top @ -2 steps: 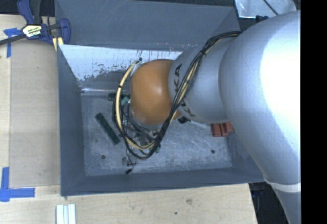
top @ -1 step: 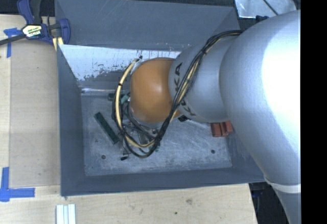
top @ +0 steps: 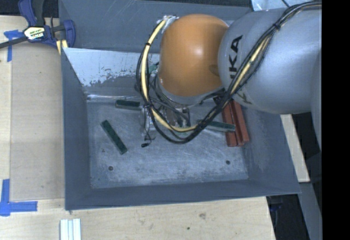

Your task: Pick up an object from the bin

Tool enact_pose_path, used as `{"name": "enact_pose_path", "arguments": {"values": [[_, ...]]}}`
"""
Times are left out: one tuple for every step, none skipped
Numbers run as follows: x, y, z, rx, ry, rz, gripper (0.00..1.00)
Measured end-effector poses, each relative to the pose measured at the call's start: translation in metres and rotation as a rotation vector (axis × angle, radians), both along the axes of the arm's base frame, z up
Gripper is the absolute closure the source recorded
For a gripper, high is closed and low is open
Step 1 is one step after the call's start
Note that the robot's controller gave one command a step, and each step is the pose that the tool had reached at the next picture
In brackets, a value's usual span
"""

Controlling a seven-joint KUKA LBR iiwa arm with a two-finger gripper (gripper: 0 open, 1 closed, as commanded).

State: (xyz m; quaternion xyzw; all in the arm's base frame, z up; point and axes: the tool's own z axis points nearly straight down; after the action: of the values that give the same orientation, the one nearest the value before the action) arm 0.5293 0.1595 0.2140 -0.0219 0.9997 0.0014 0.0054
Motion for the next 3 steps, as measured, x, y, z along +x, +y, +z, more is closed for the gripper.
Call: {"name": "enact_pose_path", "arguments": {"values": [[-0.028, -0.001, 0.070, -0.002, 0.001, 0.194, 1.00], [0.015, 0.011, -0.019, -0.005, 0.014, 0.205, 1.00], [0.065, 0.026, -0.064, -0.003, 0.007, 0.153, 1.00]]}}
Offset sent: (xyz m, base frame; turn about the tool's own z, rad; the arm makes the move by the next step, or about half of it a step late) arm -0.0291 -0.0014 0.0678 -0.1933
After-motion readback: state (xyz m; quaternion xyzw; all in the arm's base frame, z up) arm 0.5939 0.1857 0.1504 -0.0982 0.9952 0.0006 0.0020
